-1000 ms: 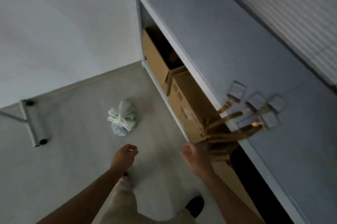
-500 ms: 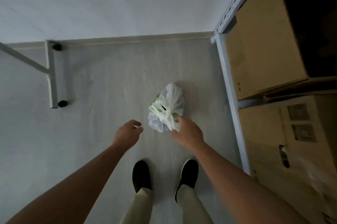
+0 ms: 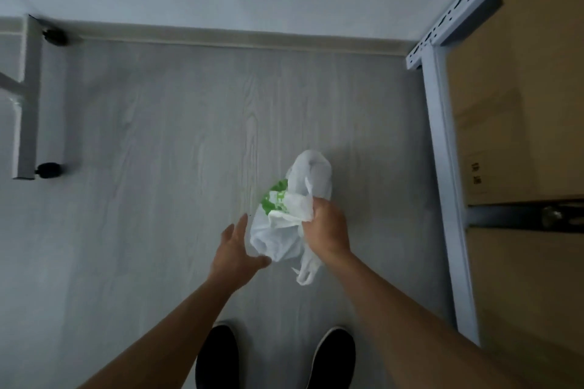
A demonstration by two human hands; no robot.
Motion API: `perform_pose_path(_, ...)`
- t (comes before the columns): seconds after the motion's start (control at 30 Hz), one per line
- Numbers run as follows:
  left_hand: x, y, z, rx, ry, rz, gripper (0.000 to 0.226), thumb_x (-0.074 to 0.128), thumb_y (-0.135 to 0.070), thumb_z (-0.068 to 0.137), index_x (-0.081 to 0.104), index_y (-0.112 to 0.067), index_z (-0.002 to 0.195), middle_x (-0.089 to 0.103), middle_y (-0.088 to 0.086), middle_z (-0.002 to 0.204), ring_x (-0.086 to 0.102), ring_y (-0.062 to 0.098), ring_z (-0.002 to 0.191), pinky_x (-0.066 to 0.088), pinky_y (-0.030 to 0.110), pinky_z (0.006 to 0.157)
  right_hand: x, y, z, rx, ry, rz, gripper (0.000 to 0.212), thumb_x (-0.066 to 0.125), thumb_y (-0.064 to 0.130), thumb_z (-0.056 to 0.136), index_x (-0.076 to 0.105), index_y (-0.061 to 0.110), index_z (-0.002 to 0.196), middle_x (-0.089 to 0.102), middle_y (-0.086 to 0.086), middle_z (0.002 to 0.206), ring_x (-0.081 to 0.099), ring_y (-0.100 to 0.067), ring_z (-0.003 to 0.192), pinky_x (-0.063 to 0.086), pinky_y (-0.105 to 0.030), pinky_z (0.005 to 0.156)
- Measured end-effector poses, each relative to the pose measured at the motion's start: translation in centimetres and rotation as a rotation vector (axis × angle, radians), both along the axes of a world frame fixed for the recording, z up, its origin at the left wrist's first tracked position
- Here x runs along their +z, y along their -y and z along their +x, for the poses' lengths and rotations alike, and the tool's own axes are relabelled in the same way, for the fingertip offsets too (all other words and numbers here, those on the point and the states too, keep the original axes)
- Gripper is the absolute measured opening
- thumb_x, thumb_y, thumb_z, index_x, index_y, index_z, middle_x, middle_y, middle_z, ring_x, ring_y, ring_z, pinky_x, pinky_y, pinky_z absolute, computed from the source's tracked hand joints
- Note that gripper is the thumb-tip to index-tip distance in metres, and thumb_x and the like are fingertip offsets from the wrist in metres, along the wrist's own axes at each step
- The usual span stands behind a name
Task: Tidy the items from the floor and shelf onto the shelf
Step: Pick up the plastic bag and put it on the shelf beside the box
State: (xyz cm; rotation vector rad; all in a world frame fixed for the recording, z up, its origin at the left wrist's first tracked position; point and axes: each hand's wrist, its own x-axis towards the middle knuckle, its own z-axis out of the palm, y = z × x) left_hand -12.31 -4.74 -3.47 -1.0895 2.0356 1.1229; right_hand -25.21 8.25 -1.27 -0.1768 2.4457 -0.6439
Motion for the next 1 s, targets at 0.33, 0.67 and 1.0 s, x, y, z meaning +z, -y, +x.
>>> perform_pose_path(0.33, 21.3, -4.2, -2.6, -0.513, -0.426, -0.124, 0.141, 0.07, -0.078, 0.044, 0.013, -0.016, 0.156, 0.01, 0.0, 0.165, 0.001, 0.017, 0.153, 0.008, 0.04, 0.124, 29.9, -4.8, 2.5, 0.101, 0.078, -0.085, 0.015, 0.062, 0.012, 0.083, 0.069, 0.005, 0.095, 0.073, -0.011, 0.09, 0.07, -0.026, 0.081, 0.042, -0.022, 0.062)
perform_pose_path(0.67, 50.7, -10.9, 0.1, -0.655, -0.674, 0.118, 0.034, 0.07, -0.043, 0.079, 0.071, -0.011, 0.091, 0.07, 0.004, 0.085, 0.064, 0.021, 0.079, 0.047, 0.031, 0.071, 58.0, -14.9, 8.3, -0.268, 0.016, -0.126, 0.023, 0.072, 0.021, 0.081, 0.068, -0.002, 0.079, 0.066, -0.005, 0.072, 0.065, -0.016, 0.066, 0.05, -0.035, 0.056)
perform_pose_path(1.0, 68.2, -21.4, 2.4, -0.917, -0.674, 0.493, 0.032, 0.057, -0.042, 0.082, 0.067, -0.012, 0.085, 0.06, -0.008, 0.071, 0.053, 0.005, 0.063, 0.04, 0.028, 0.062, 74.5, -27.3, 19.9, -0.832, -0.329, -0.503, 0.084, 0.059, -0.003, 0.089, 0.018, 0.031, 0.153, 0.053, 0.023, 0.121, 0.059, 0.014, 0.105, 0.05, -0.015, 0.087)
